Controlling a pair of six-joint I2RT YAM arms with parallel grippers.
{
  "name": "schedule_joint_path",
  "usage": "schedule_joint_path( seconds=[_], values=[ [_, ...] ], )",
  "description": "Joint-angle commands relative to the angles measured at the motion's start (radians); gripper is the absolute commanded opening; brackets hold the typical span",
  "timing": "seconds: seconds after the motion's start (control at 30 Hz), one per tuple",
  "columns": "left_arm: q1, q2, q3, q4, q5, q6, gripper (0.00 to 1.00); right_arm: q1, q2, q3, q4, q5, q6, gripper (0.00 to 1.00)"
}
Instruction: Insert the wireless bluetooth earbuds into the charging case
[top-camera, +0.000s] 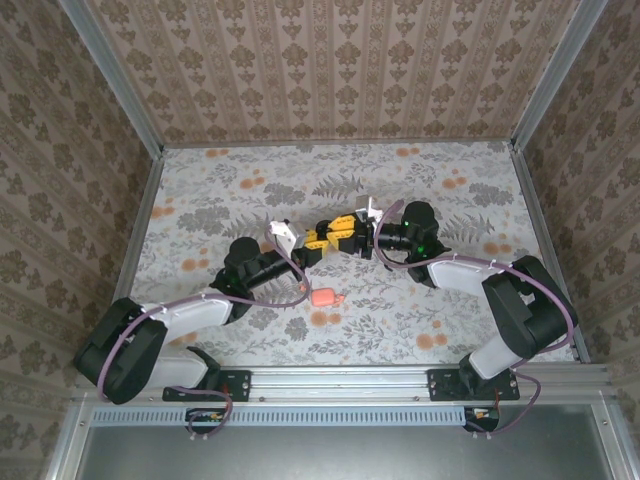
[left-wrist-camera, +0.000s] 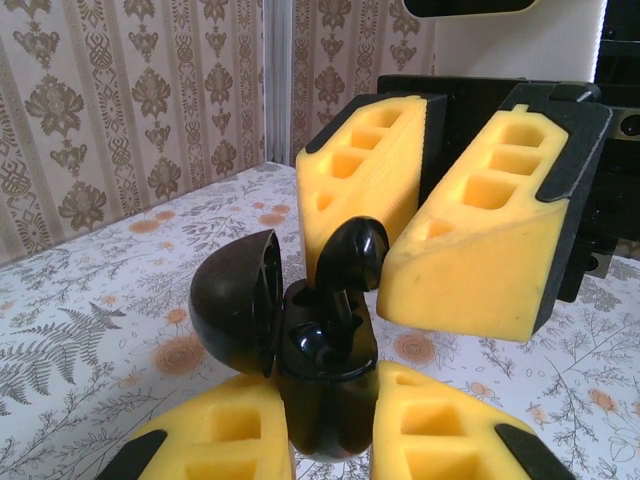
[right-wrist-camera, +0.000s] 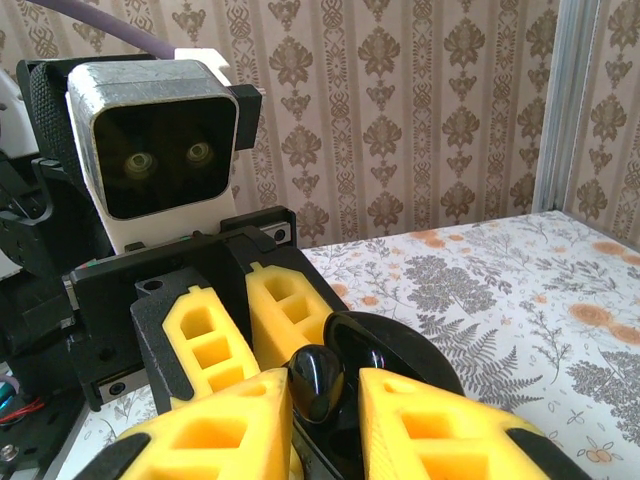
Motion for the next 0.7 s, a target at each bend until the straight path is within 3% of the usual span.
schedule_joint_path(
  seconds=[0.0,0.67],
  values=[
    [-0.01,-0.053,0.043,0.106,0.058,0.026,0.08,-0.008,0.023,0.01,-0.077,0.055,-0.011,0.26],
    [-0.012,-0.056,0.059,0.085,0.06,0.036,0.08,-0.008,0.021,0.014,-0.093,0.052,-0.013,0.36]
  ],
)
